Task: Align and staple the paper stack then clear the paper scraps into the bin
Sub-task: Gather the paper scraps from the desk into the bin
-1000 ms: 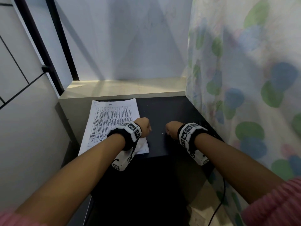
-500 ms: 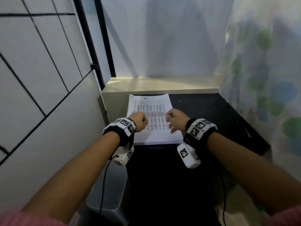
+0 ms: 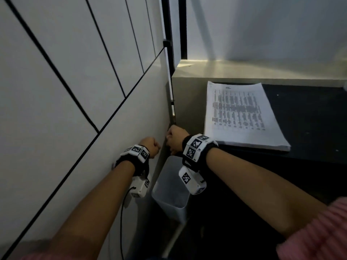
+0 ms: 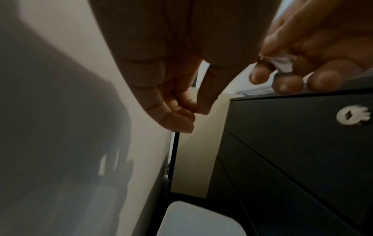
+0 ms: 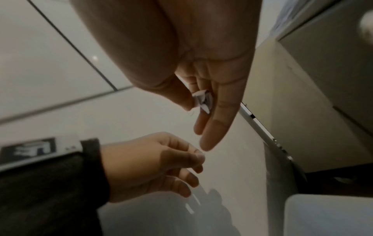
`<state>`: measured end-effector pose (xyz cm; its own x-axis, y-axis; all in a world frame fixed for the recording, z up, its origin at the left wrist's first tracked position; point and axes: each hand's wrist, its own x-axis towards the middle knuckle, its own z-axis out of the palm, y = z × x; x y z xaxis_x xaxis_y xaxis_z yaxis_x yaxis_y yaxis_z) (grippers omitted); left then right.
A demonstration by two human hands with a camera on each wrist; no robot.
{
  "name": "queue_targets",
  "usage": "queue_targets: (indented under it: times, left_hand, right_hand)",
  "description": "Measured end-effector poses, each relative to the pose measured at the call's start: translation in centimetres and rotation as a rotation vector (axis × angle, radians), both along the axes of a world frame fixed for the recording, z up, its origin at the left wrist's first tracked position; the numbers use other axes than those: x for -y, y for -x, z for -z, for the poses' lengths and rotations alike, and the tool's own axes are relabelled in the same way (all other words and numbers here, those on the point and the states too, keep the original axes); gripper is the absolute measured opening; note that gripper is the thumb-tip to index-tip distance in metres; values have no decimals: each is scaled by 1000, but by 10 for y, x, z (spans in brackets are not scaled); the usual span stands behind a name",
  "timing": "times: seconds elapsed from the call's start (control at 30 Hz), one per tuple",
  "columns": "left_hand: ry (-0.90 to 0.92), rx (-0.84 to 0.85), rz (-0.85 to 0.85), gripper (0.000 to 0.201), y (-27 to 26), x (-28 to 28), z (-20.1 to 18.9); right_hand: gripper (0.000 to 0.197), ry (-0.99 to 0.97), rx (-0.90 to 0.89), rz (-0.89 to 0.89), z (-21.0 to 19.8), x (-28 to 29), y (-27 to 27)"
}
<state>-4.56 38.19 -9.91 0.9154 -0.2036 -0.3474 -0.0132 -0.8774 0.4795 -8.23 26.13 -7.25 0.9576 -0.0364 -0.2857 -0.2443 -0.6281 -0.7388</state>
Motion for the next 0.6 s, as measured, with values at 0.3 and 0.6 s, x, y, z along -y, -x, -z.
queue_targets:
  times: [0.3, 0.6]
  left_hand:
    - [-64, -146, -6, 21, 5, -10, 87]
    - [-13, -199, 53, 20, -1, 3, 139]
  right_hand:
    - [35, 88, -257, 60, 107, -8, 4]
    - [22, 18, -353, 197, 167, 1, 2]
